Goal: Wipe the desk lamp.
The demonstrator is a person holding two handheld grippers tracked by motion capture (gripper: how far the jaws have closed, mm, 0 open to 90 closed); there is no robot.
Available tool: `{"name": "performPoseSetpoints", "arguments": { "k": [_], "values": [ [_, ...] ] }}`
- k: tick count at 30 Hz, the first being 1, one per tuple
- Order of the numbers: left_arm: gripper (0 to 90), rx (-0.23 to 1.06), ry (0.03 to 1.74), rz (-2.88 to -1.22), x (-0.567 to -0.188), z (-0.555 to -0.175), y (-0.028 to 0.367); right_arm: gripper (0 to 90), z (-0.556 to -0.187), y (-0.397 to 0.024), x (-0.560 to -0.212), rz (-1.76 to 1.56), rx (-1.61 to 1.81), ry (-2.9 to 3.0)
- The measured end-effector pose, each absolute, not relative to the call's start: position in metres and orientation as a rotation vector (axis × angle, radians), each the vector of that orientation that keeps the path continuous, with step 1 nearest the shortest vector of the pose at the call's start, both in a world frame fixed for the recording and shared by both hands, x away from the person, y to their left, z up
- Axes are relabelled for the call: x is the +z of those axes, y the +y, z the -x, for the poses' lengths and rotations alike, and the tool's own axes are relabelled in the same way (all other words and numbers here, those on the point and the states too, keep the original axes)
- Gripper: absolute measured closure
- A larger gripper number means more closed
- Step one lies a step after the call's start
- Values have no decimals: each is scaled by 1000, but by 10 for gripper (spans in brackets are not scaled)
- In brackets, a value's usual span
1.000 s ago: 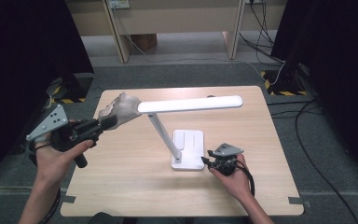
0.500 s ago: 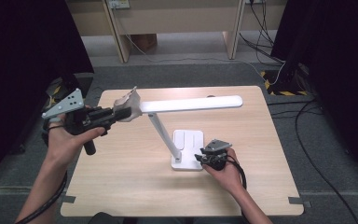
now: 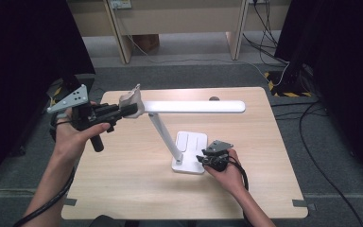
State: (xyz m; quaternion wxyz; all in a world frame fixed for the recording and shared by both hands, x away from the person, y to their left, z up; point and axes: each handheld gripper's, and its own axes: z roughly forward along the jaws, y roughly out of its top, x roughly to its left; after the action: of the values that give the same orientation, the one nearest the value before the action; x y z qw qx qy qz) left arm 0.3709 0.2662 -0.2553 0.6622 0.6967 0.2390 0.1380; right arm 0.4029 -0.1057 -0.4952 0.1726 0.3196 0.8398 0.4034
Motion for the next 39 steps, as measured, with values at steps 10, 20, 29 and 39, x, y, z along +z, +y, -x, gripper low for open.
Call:
{"name": "performPoseSetpoints", "arguments": {
  "k": [10,20,29,39],
  "values": [
    [813,289,543,-1551,-246,-372,280,793,-401,-102,-496,-917,1168,2396],
    [812,256,545,-1557,-249,-376,275,760,-395,-95,-498,-907,1165,2430],
    [812,249,542,-1553,-250,-377,273,504,-382,-85,-494,-833,1155,2451],
    [811,257,549,-1559,-250,-380,269,444,-377,-80,-501,-778,1081,2465]
  ]
}}
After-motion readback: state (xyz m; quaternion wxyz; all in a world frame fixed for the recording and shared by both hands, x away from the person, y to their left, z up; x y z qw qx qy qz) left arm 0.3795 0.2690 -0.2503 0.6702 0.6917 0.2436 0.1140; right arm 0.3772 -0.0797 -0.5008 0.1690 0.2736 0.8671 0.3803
